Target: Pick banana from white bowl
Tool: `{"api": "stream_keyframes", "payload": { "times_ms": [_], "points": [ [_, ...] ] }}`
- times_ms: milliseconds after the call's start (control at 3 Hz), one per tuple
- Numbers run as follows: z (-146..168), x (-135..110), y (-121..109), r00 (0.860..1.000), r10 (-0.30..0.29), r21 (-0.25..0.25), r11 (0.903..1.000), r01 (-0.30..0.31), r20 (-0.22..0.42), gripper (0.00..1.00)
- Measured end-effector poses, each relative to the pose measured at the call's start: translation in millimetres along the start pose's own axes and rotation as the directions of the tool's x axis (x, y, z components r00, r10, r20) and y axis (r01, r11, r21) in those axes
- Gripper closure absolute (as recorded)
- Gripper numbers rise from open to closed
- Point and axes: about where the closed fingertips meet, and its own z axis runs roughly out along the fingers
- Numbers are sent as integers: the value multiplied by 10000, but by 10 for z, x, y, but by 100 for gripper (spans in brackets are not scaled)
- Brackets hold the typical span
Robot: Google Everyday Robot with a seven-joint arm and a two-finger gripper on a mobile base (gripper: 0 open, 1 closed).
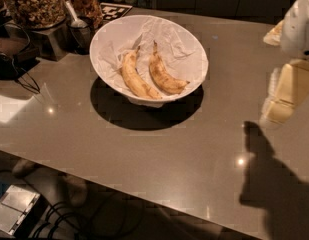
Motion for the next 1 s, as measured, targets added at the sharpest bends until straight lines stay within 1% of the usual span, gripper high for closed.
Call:
{"api": "stream_keyframes", "payload": {
  "times_ms": [333, 667, 1000],
  "points": [
    [-21, -322, -73, 9992, 332, -378, 9987, -340, -213, 0],
    [65, -920, -203, 9994, 339, -712, 9969, -337, 9, 0],
    [69, -1081, -258, 9992, 267, -494, 9985, -252, 312, 0]
  ]
}}
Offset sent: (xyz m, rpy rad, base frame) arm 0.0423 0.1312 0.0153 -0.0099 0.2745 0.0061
